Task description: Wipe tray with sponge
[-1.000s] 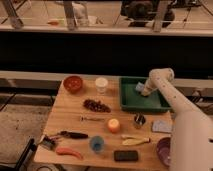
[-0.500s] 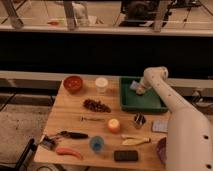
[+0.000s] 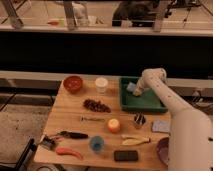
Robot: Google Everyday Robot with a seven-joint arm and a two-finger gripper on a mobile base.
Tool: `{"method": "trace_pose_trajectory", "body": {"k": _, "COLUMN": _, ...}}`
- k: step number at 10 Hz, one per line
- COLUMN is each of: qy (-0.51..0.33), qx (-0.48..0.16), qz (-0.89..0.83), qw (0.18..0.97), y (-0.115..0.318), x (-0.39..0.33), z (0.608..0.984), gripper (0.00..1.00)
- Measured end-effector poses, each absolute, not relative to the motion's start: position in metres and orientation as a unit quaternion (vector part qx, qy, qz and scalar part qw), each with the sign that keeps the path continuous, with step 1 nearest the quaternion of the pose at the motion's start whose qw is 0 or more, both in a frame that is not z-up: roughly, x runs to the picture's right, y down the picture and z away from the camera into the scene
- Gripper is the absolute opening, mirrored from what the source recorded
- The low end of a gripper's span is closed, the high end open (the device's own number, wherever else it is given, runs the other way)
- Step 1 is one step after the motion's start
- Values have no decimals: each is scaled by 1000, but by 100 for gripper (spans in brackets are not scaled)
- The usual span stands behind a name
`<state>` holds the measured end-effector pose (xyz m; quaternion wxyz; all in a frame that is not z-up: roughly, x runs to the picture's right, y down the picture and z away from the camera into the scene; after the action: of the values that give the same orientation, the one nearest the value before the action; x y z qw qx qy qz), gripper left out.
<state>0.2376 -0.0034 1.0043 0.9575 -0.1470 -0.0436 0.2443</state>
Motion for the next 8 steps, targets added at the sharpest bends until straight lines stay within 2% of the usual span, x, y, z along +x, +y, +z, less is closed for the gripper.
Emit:
{"method": "trace_pose_trajectory", "body": {"k": 3, "qy": -51, "qx": -147, "qz": 241, "qw": 958, "y": 3, "x": 234, "z": 993, "gripper": 10}}
{"method": "trace_pose_trajectory", "body": {"k": 8, "qy": -50, "qx": -151, "qz": 241, "qw": 958, "y": 38, "x": 256, "z": 957, "gripper": 10}}
